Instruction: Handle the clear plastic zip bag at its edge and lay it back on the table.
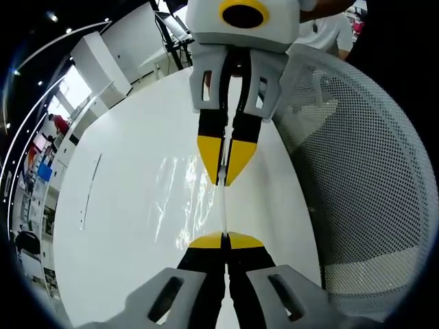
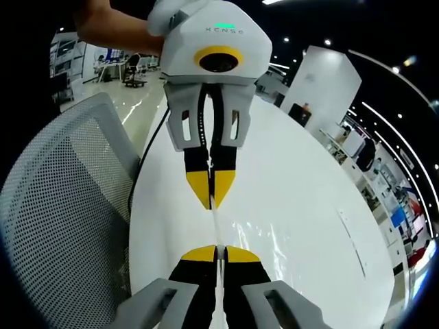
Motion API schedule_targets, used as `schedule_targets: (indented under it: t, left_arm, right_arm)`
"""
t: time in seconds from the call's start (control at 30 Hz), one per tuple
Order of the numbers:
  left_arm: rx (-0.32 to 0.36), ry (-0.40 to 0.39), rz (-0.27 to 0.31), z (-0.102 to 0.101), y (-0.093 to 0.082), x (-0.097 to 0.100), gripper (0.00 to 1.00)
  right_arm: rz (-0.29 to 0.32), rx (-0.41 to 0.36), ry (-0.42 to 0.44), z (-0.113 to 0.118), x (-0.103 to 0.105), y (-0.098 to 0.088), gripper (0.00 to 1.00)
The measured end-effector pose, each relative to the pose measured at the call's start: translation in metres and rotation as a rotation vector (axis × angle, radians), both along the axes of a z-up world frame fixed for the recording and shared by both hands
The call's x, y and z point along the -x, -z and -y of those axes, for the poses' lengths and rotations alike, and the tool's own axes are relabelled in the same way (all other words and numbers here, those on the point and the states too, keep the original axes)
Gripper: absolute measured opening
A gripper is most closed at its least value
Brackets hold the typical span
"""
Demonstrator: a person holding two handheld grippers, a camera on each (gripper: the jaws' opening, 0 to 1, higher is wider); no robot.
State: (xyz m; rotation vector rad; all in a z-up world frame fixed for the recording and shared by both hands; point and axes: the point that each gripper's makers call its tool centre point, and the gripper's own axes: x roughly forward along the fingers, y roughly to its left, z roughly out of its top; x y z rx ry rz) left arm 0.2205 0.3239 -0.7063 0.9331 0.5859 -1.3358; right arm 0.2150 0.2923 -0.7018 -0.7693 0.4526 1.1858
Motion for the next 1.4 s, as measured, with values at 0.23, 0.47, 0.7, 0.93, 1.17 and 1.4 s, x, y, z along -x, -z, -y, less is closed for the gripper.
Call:
schedule_targets:
  t: [0.23,0.47,0.7,0.93,1.17,1.4]
  left_arm:
    - [0.002,-0.005,0.007,-0.0017,0.0001,-0.0008,0.0]
    - [0.004,-0.008,0.012,-0.0004,-0.0008,-0.0016,0.0]
    - [0.002,-0.006,0.023,0.0011,-0.0044,-0.0025,0.0]
    - [0.002,-0.014,0.026,-0.0003,-0.0045,-0.0029,0.0]
    - [0.006,-0.02,0.026,-0.0009,-0.0051,-0.0032,0.0]
    - [0.009,-0.022,0.023,-0.0022,-0.005,-0.0037,0.0]
  right_arm:
    - [0.0,0.001,0.003,0.0012,-0.0002,0.0002,0.0]
    - [0.004,-0.004,0.009,0.0024,-0.0013,-0.0005,0.0]
    - [0.01,-0.016,0.018,0.0038,-0.0018,-0.0037,0.0]
    - [0.012,-0.017,0.012,0.0023,-0.0012,-0.0036,0.0]
    - [0.011,-0.015,0.007,0.0015,-0.0019,-0.0038,0.0]
    - [0.01,-0.019,0.011,0.0006,-0.0028,-0.0035,0.0]
